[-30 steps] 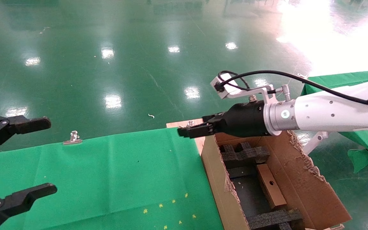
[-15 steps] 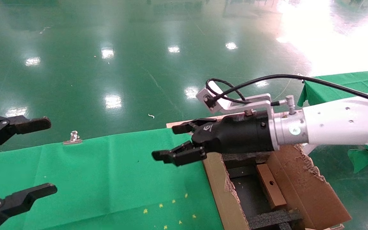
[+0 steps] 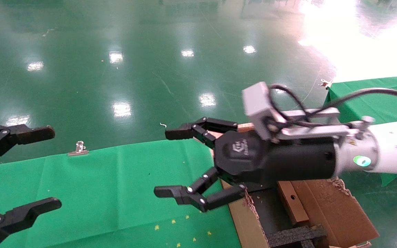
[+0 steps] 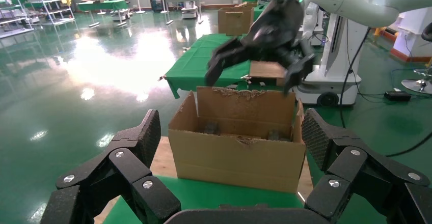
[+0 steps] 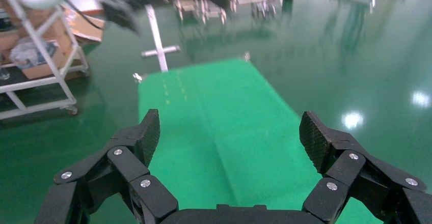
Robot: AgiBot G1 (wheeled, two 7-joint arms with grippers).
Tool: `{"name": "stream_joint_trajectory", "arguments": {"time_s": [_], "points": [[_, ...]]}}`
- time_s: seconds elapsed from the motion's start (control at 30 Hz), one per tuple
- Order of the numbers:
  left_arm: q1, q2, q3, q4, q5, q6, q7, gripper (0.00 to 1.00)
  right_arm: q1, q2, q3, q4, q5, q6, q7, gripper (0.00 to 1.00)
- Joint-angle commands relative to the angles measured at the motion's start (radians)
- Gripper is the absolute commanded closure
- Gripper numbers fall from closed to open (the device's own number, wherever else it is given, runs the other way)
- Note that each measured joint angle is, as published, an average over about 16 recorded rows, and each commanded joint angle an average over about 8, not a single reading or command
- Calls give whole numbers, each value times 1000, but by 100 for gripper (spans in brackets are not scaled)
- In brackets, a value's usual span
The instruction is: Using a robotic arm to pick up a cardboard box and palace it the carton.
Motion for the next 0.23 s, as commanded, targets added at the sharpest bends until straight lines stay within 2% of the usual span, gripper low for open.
{"name": "stream_joint_trajectory", "arguments": {"time_s": [0.03,0.13,0.23], "points": [[0,0,0,0,0,0,0,0,-38,-3,61,-3,32,-40,-65,0],[0,0,0,0,0,0,0,0,-79,-6,128,-6,66,-82,-130,0],[0,0,0,0,0,0,0,0,-96,-7,156,-7,80,-99,-156,0]]}}
